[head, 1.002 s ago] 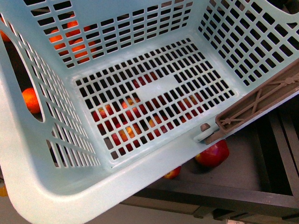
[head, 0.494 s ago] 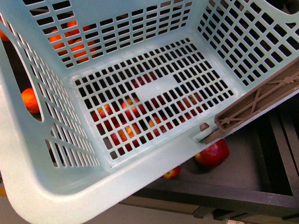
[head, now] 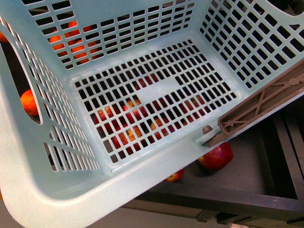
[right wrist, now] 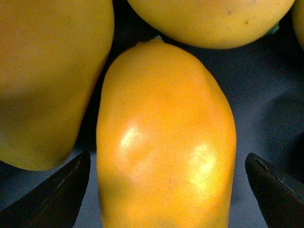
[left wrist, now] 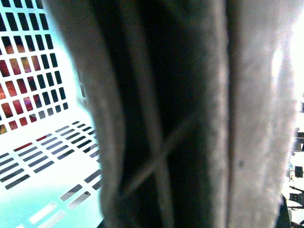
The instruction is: Pick mango and avocado into basket
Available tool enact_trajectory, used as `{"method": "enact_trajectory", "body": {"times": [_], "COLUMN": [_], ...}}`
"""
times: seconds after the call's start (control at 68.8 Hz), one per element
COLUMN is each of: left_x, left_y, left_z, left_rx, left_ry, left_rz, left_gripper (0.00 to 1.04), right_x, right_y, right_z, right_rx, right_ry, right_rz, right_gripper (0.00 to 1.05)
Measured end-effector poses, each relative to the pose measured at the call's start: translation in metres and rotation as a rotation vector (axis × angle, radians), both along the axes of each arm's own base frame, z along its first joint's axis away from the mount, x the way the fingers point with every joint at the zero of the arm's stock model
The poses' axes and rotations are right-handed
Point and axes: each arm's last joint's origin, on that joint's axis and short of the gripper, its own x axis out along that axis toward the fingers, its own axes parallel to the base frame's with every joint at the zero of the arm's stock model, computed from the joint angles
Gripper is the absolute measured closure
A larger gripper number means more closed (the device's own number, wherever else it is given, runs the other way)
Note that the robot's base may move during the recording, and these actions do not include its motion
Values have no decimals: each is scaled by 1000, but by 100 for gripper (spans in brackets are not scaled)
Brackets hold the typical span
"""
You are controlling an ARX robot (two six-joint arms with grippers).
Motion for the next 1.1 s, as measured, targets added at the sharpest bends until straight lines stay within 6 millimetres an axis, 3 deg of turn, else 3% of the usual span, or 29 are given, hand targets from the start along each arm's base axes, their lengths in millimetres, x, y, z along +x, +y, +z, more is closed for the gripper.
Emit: {"method": "enact_trajectory", "body": {"times": [0.218, 0.494, 0.741, 0.901, 1.104], "left_x": [0, 0, 0, 0, 0], "left_y": [0, 0, 0, 0, 0], "left_z": [0, 0, 0, 0, 0], "left_rx": [0, 0, 0, 0, 0], "left_ry": [0, 0, 0, 0, 0], "left_rz": [1, 0, 0, 1, 0], "left_gripper": [92, 92, 92, 92, 92], "right_x": [-2, 0, -8, -17, -46], "right_y": [0, -1, 4, 9, 22], "right_z": [-10, -11, -5, 16, 80], "right_rx": [-7, -14, -3, 7, -8], "right_ry": [23, 12, -18, -83, -238], "right_rz": [-14, -17, -1, 32, 139], "right_gripper": [10, 47, 47, 47, 47]}}
